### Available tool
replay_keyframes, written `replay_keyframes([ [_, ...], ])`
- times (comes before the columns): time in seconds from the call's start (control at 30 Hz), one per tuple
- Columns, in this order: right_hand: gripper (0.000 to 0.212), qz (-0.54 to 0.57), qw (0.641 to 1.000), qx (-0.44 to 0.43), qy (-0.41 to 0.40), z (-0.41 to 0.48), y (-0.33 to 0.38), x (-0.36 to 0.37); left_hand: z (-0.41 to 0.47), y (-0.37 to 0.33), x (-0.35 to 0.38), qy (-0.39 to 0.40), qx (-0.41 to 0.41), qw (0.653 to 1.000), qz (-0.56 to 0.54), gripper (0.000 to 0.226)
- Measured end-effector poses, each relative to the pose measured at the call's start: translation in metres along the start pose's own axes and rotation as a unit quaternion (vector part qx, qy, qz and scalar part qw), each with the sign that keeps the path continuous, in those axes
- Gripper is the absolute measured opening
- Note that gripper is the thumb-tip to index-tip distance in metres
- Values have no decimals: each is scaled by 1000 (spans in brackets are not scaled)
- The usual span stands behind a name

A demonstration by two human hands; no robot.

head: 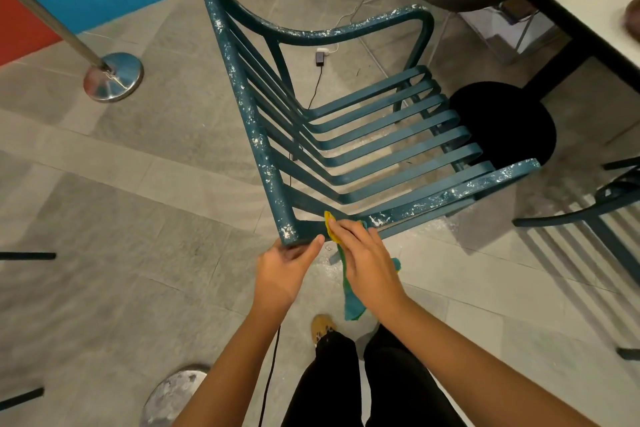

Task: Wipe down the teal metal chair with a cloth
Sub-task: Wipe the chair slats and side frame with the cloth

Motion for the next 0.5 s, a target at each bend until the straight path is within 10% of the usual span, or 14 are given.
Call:
replay_keyframes([
  [0.5, 51, -151, 972, 145, 111, 28, -81, -1, -1, 3, 2, 22, -30, 999, -14, 28],
])
Point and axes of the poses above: each hand's wrist, its own z-axis towards the middle knuckle, its own x-axis out of the palm, y = z × x, the point moved 9 cm from there along z, towards the middle knuckle, and after that the axes turned 1 degree about z, right-handed, at the moved point
